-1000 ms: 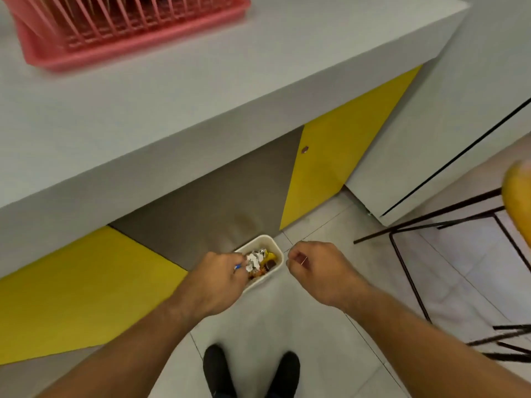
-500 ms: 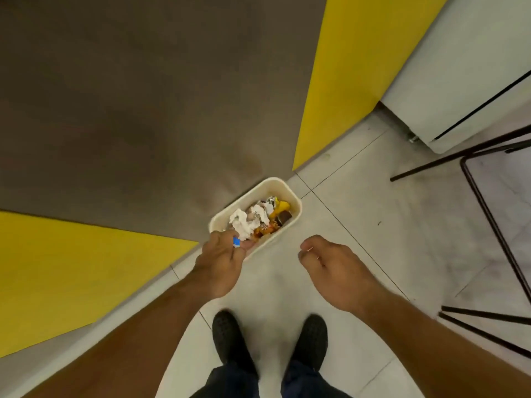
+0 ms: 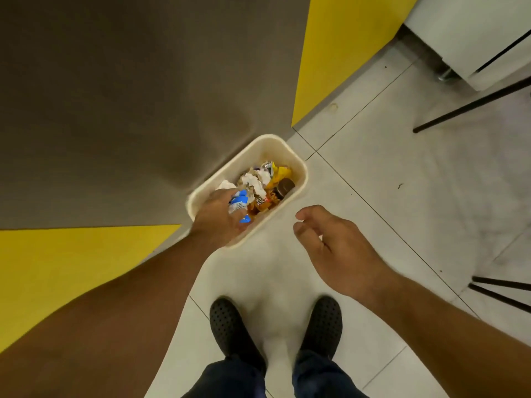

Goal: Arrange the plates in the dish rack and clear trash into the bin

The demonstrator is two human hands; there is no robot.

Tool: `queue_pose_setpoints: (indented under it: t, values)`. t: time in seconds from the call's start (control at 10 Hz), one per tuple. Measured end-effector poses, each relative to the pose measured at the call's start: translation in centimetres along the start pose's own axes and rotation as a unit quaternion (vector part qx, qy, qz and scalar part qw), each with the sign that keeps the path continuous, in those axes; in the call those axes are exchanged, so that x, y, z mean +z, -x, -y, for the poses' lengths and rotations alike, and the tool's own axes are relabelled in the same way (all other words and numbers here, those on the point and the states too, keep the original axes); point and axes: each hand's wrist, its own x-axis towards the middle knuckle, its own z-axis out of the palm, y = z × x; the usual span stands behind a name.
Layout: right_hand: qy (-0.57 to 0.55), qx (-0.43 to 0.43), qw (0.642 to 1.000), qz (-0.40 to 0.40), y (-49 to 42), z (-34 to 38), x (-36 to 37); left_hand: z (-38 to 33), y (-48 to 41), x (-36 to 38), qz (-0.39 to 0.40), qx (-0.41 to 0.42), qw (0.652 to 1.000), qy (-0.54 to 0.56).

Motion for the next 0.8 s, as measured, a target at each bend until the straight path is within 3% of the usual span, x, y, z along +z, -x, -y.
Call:
queue_pose_setpoints:
  t: [0.1,0.2,0.3,0.4,0.5,0.6,0.7,0.8]
  values:
    - [0.047,-0.018,0.999,-0.004,-1.3,0.0,0.5,0.9,-0.6,1.1,-0.003,0.091,0.955,-0.282]
    - [0.077,-0.051,0.996,-0.021,-2.9,0.1,0.7,1.2,-2.2,1.5,0.080,0.094,0.916,-0.381]
    - [0.096,-0.069,0.993,-0.028,-4.6,-0.1,1.1,1.1,-3.7,2.1,0.088,0.014,0.961,-0.261]
    - [0.112,-0.088,0.989,-0.039,-6.3,-0.7,1.8,0.8,-4.7,3.3,0.111,-0.086,0.985,-0.104]
    - [0.105,-0.092,0.989,-0.050,-7.0,-1.1,2.2,0.4,-5.4,3.3,0.160,-0.132,0.970,-0.126]
    - [0.107,-0.091,0.989,-0.056,-6.6,-0.8,2.0,-0.2,-4.9,1.6,0.188,-0.110,0.959,-0.182]
    - [0.115,-0.083,0.989,-0.043,-5.3,0.8,0.9,-2.6,-3.1,-1.9,0.152,-0.060,0.965,-0.206]
    - [0.117,-0.078,0.989,-0.056,-3.6,2.9,-1.0,-5.2,0.6,-5.7,0.027,0.048,0.984,-0.169]
